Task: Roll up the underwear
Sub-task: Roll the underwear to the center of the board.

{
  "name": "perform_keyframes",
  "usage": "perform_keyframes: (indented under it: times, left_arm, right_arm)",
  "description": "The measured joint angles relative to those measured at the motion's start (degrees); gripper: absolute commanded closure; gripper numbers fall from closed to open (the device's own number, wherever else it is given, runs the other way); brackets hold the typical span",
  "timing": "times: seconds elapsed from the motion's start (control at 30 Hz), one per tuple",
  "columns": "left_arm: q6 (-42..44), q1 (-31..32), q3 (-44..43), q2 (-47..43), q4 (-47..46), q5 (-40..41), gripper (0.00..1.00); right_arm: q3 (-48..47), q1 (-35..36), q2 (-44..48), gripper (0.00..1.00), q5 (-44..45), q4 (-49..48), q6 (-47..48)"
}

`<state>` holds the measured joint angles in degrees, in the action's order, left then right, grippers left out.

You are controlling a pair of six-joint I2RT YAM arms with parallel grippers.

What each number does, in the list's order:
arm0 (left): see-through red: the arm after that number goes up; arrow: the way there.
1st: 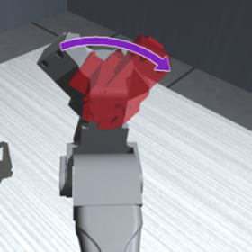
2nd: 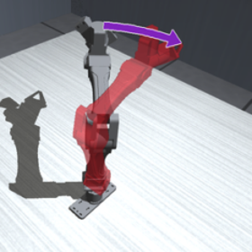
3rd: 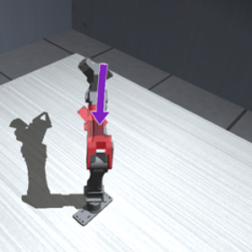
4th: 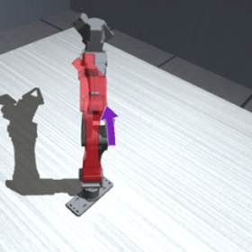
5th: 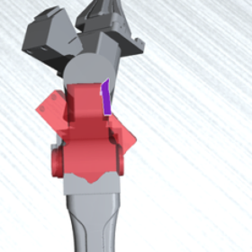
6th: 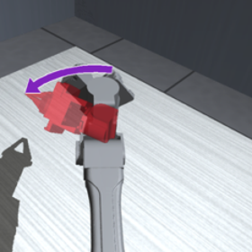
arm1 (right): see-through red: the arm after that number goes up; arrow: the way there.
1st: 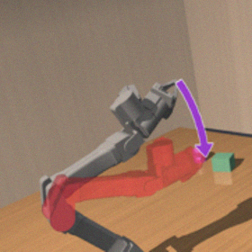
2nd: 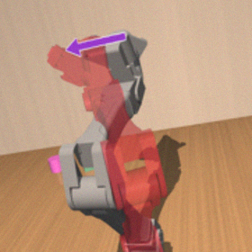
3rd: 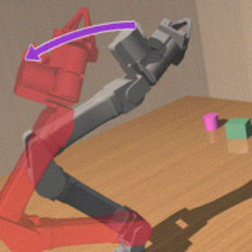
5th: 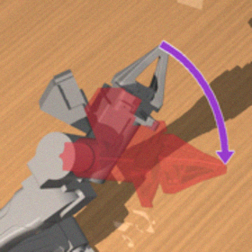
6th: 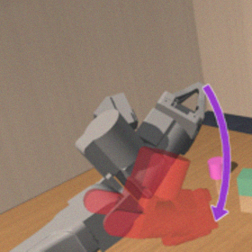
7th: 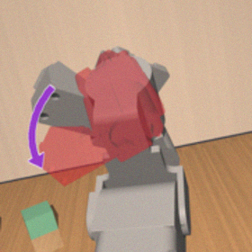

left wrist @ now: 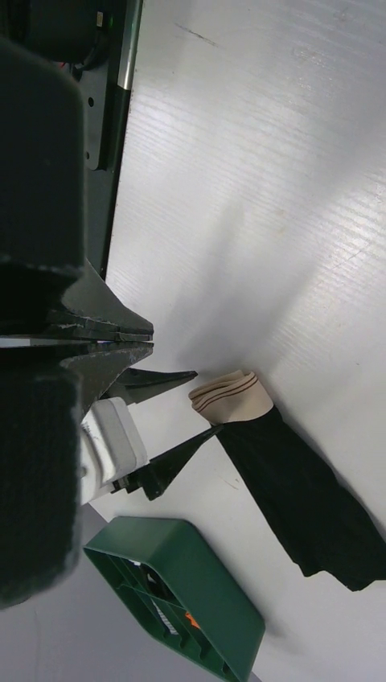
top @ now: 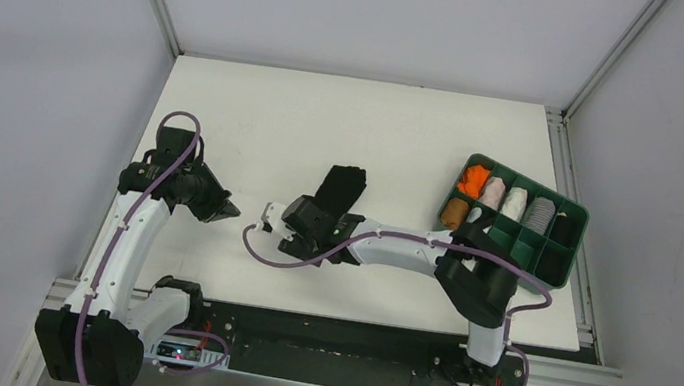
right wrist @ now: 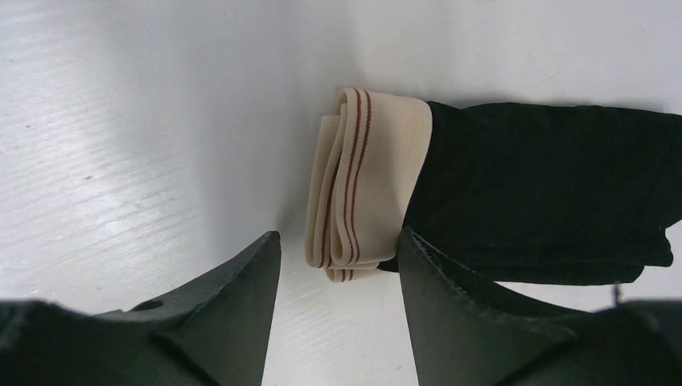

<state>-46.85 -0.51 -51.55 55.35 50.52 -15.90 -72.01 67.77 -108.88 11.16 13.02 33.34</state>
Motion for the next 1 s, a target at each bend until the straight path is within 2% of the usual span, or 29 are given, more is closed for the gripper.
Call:
perform_keyframes:
  times: [0.2, 0.33, 0.53, 0.63, 0.67, 0.87, 1.0]
  left_arm:
    - [0.0, -0.3, 0.0, 0.0, 0.0, 0.0, 1.0]
    - [0.0, -0.3, 0.0, 0.0, 0.0, 0.0, 1.0]
    - [0.0, -0.3, 0.5, 0.0, 0.2, 0.0, 1.0]
    - [0.0, -0.3, 1.0, -0.1, 0.5, 0.0, 1.0]
    - [0.0, -0.3, 1.0, -0.3, 0.5, 0.0, 1.0]
    - [0.0, -0.3, 1.1, -0.9, 0.8, -0.1, 1.0]
    - [0.0, -0.3, 1.3, -1.0, 0.8, -0.3, 1.0]
  right_arm:
    - [0.0, -0.1, -1.9, 0.53, 3.5, -3.0, 0.3]
    - [0.4, -0.3, -2.8, 0.68, 5.8, -6.2, -0.1]
    - [1.2, -0.7, -3.4, 0.83, 7.7, -9.1, -1.6]
    - [1.3, -0.9, -3.5, 0.98, 8.2, -10.1, -2.8]
    - [1.3, -1.0, -3.5, 1.0, 8.2, -10.5, -3.2]
    - [1.9, -2.0, -3.5, 1.0, 8.2, -12.9, -6.6]
    - [2.8, -4.2, -2.4, 1.0, 4.4, -13.9, -12.2]
